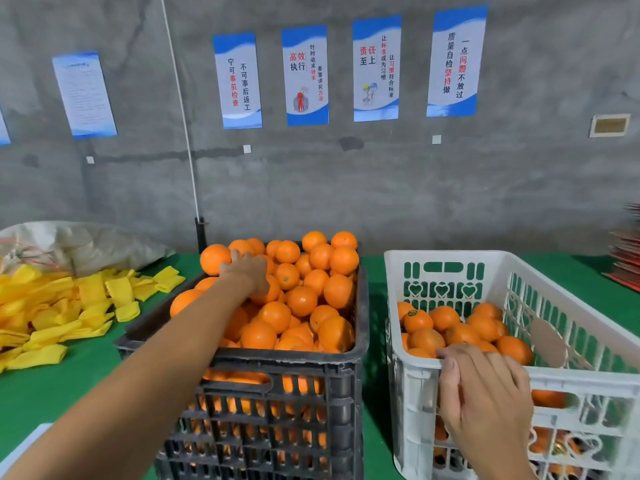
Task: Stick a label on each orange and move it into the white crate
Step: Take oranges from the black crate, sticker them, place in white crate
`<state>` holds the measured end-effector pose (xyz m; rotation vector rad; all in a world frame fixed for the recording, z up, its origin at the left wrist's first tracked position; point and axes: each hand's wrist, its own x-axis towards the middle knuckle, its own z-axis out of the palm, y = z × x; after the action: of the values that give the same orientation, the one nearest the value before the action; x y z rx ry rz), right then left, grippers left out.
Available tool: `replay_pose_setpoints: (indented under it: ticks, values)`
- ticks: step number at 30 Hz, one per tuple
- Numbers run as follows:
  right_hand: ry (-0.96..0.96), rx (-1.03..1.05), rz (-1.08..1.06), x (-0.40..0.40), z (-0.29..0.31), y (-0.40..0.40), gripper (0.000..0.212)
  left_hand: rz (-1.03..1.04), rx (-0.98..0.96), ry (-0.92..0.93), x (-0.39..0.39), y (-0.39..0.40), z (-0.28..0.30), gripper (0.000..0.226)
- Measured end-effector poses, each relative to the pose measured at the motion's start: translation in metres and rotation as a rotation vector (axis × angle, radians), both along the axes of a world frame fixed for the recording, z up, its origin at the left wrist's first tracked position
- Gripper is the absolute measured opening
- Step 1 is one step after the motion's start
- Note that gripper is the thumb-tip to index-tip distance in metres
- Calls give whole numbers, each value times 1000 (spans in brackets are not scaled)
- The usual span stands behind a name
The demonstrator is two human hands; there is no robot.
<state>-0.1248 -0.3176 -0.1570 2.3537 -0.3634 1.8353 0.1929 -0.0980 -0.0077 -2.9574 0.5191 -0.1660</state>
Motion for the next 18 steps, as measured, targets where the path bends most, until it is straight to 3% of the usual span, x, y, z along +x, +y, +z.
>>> replay_pose_setpoints:
  ticks: [4, 6, 8, 10, 12, 15, 18]
  values:
    - [0, 5, -14, 0, 0, 1, 28, -71, -13, -97, -17, 12, 13, 32]
    - [26, 20, -7, -4, 4, 5, 31, -200, -201, -192, -37, 18, 22, 39]
    - [65, 78, 8, -8, 12, 12, 32, -411, -571, -263, -77, 20, 28, 49]
    - [102, 187, 89, -17, 22, 23, 27, -583, -1027, -180, -134, 17, 21, 54]
    - [124, 331, 274, -26, 31, 37, 27, -715, -1346, 43, -191, 13, 1, 52]
    - [166, 391, 520, -41, 35, 64, 53, -844, -1516, 274, -259, 8, -42, 54]
    - [183, 472, 718, -55, 26, 79, 68, -924, -1507, 244, -293, 9, -77, 56]
